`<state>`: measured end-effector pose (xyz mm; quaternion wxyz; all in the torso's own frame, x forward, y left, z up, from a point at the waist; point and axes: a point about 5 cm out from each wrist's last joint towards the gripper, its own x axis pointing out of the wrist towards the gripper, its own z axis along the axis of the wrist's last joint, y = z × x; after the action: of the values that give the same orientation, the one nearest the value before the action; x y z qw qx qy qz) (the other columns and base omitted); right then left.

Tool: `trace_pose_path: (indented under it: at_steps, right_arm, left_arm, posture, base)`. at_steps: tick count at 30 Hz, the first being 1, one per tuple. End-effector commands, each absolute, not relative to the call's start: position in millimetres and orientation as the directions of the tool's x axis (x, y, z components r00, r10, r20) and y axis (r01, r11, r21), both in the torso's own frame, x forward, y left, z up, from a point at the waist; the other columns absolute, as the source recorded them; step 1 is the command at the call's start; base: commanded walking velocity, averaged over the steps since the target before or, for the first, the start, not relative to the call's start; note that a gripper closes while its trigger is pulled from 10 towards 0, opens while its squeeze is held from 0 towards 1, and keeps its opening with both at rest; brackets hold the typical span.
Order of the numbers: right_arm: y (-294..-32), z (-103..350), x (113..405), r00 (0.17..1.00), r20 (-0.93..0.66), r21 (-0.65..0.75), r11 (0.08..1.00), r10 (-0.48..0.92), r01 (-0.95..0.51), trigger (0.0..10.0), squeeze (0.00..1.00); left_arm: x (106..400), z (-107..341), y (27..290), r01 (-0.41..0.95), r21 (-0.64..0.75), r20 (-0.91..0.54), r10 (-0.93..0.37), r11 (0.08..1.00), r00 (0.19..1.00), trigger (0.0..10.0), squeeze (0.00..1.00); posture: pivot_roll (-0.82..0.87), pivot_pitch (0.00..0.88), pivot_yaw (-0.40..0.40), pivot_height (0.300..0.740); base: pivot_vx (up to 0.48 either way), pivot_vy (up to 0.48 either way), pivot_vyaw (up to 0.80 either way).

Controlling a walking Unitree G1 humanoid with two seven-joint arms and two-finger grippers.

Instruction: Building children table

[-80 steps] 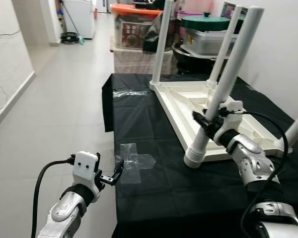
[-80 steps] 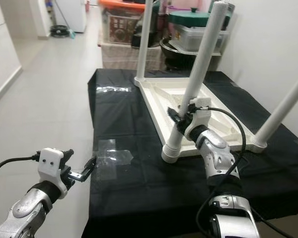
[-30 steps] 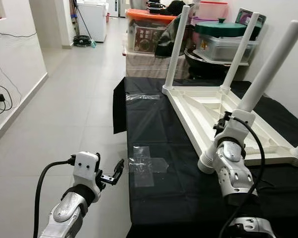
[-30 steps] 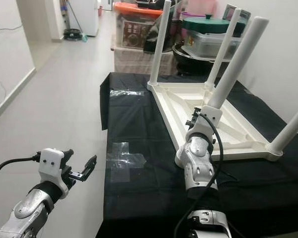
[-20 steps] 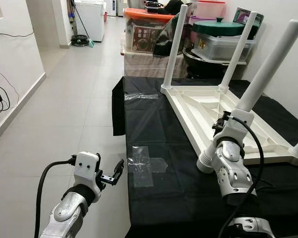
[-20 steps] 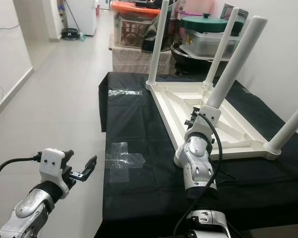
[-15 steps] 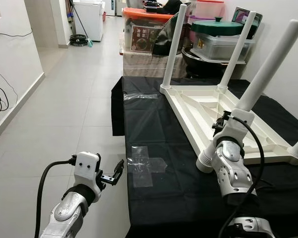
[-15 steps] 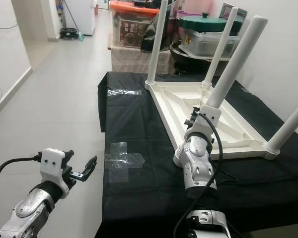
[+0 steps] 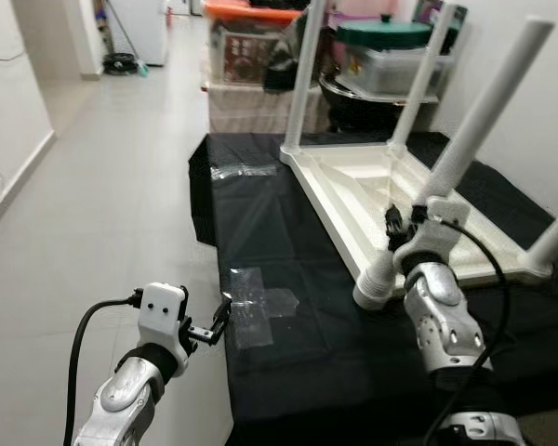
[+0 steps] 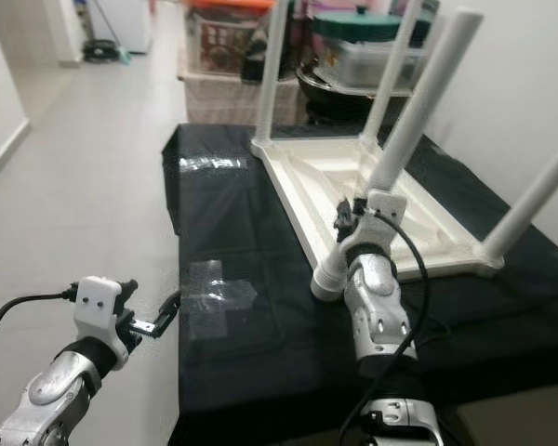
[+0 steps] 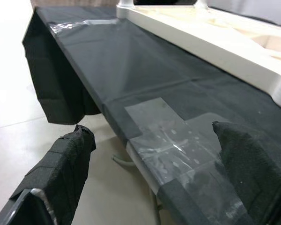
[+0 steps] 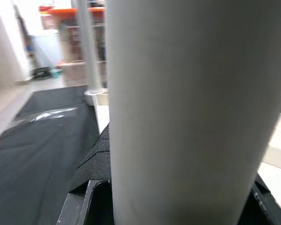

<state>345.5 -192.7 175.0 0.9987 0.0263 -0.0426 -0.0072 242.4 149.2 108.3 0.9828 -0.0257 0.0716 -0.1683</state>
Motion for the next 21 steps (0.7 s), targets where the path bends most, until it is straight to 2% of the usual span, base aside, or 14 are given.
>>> trace_pose_path:
  at_steps: [1,3,5,8,12,14,15,16,17,18,19,20,21]
  right_arm:
    - [-179,152,344,0.992,-0.033,-0.076,0.989,0.122,-0.124,10.0,0.00]
    - [-177,159,344,0.983,-0.011,-0.165,0.969,0.184,-0.183,10.0,0.00]
    - [-177,159,344,0.983,-0.011,-0.165,0.969,0.184,-0.183,10.0,0.00]
    - [-172,166,345,0.966,0.004,-0.287,0.925,0.260,-0.248,10.0,0.00]
    - [-173,165,346,0.966,-0.012,-0.252,0.934,0.259,-0.254,10.0,0.00]
    - [-182,159,349,0.977,-0.059,-0.054,0.977,0.204,-0.208,10.0,0.00]
    - [-182,159,349,0.977,-0.059,-0.054,0.977,0.204,-0.208,10.0,0.00]
    - [-190,155,351,0.985,-0.091,0.076,0.987,0.145,-0.138,10.0,0.00]
    - [-190,155,351,0.985,-0.091,0.076,0.987,0.145,-0.138,10.0,0.00]
    - [-205,147,353,0.987,-0.149,0.232,0.973,0.052,-0.016,10.0,0.00]
    - [-205,147,353,0.987,-0.149,0.232,0.973,0.052,-0.016,10.0,0.00]
    - [-213,142,353,0.982,-0.187,0.321,0.945,-0.001,0.062,10.0,0.00]
    - [-213,142,353,0.982,-0.187,0.321,0.945,-0.001,0.062,10.0,0.00]
  left_arm:
    - [243,108,150,0.333,-0.059,-0.133,-0.338,0.941,0.932,10.0,0.00]
    - [243,107,150,0.336,-0.059,-0.133,-0.340,0.940,0.931,10.0,0.00]
    - [243,107,150,0.336,-0.059,-0.133,-0.340,0.940,0.931,10.0,0.00]
    - [243,107,150,0.337,-0.059,-0.135,-0.342,0.940,0.930,10.0,0.00]
    - [243,107,150,0.337,-0.059,-0.136,-0.342,0.940,0.930,10.0,0.00]
    - [243,107,150,0.338,-0.059,-0.138,-0.343,0.939,0.929,10.0,0.00]
    - [243,107,150,0.338,-0.059,-0.138,-0.343,0.939,0.929,10.0,0.00]
    - [243,107,150,0.338,-0.058,-0.138,-0.343,0.939,0.929,10.0,0.00]
    - [243,107,150,0.338,-0.058,-0.138,-0.343,0.939,0.929,10.0,0.00]
    - [242,107,151,0.338,-0.058,-0.140,-0.343,0.939,0.929,10.0,0.00]
    - [242,107,151,0.338,-0.058,-0.140,-0.343,0.939,0.929,10.0,0.00]
    - [242,107,151,0.338,-0.057,-0.140,-0.343,0.939,0.929,10.0,0.00]
    - [242,107,151,0.338,-0.057,-0.140,-0.343,0.939,0.929,10.0,0.00]
  posture:
    - [0.08,0.000,-0.068,0.740]
    - [0.08,0.000,-0.067,0.740]
    - [0.08,0.000,-0.067,0.740]
    - [0.08,0.000,-0.068,0.740]
    - [0.08,0.000,-0.068,0.740]
    - [0.08,0.000,-0.068,0.740]
    - [0.08,0.000,-0.068,0.740]
    - [0.08,0.000,-0.067,0.740]
    - [0.08,0.000,-0.067,0.740]
    - [0.08,0.000,-0.067,0.740]
    - [0.08,0.000,-0.067,0.740]
    - [0.08,0.000,-0.066,0.740]
    - [0.08,0.000,-0.066,0.740]
  base:
    - [0.000,0.000,0.00]
    - [0.000,0.000,0.00]
    - [0.000,0.000,0.00]
    - [0.000,0.000,0.00]
    - [0.000,0.000,0.00]
    - [0.000,0.000,0.00]
    - [0.000,0.000,0.00]
    - [0.000,0.000,0.00]
    - [0.000,0.000,0.00]
    - [0.000,0.000,0.00]
    - [0.000,0.000,0.00]
    - [0.000,0.000,0.00]
    - [0.000,0.000,0.00]
